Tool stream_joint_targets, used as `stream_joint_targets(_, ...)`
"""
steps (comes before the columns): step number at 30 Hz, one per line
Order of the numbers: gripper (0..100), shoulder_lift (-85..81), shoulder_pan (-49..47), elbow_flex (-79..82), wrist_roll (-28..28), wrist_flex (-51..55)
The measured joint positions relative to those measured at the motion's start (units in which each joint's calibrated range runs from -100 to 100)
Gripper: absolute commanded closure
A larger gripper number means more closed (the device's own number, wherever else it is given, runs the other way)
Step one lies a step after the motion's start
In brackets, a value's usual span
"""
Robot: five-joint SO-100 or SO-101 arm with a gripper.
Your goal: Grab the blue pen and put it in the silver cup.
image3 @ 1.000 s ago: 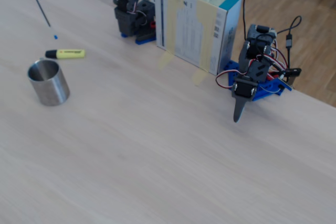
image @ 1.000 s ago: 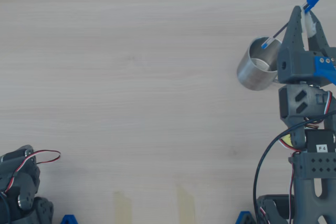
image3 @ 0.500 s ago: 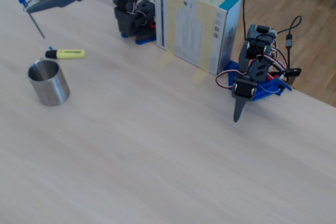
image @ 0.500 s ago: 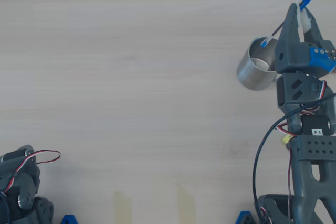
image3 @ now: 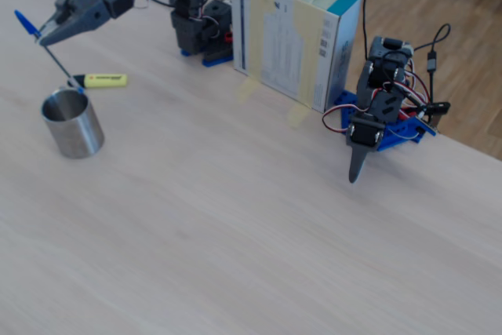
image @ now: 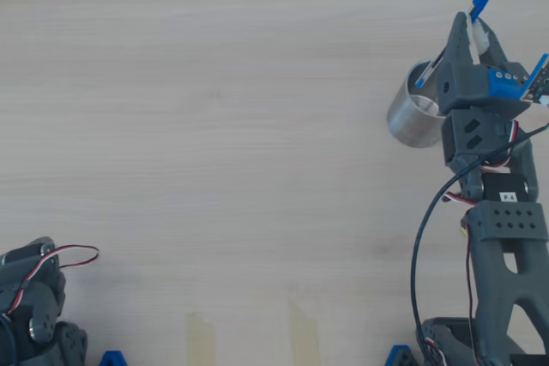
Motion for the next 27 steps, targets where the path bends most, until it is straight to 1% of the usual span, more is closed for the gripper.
stream_joint_targets(19,98,2.00,0.00,0.00,0.00,-0.08)
stream_joint_targets(27,98,5.59,1.59,0.00,0.00,-5.46)
